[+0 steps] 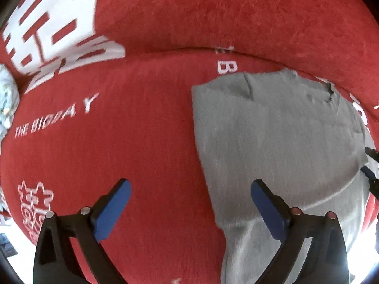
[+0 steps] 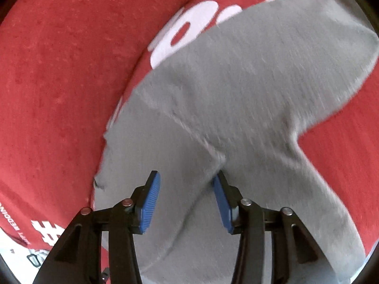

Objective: Fold small clothes

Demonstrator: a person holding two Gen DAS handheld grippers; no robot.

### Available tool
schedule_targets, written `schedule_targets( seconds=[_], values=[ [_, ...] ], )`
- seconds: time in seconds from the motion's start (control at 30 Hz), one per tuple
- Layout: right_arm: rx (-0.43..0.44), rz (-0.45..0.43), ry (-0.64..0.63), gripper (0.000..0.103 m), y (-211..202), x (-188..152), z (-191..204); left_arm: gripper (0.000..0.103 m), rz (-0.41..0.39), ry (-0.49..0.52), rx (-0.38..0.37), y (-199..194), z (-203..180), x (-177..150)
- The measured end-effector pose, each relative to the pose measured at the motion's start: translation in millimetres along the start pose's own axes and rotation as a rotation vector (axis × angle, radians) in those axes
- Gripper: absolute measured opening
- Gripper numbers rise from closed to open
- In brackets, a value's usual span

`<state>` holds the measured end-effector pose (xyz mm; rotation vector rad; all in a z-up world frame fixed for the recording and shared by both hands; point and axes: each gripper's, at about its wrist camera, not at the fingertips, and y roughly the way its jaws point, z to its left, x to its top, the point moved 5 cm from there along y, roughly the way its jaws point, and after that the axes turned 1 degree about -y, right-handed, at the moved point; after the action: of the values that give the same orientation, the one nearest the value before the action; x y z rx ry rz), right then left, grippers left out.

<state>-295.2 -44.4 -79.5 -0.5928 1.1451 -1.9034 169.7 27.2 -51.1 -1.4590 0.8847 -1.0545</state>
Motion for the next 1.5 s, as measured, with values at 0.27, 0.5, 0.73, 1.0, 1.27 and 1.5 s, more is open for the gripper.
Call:
schedule_targets(
  seconds=[0.27,0.5,0.73,1.0,1.27,1.5],
  values=[
    [-0.01,0.014,-0.055,0.044,7.2,6.4,10.0,0.101,0.041,-0.103,-0.052,51.8,11.4,60.5],
    [-0.023,0.014,-0.169,0.007,-0.8,14.2,23.2,0.011,0.017,-0.074,-0.158,51.6,-2.6,78.7],
    [-0.008,-0.089,-0.453,0.007,-21.0,23.1,82.0,0.011,-0.025,-0.132,-0.168,41.9,10.5,68.8],
    [-0.128,0.022,-0.416,0.008,21.5,21.0,34.4,0.011,-0.026,-0.133,-0.142,49.9,20.2,70.7],
    [-0.182,-0.04,-0.338,0.015,-16.9,6.6,25.9,0.011,-0.061,-0.024,-0.076,6.6,8.1,57.2],
    [-0.113,0.028,-0.488,0.015,4.0,-33.9,62.8,0.011,0.007,0.072,-0.105,11.6,-25.9,7.9]
  ],
)
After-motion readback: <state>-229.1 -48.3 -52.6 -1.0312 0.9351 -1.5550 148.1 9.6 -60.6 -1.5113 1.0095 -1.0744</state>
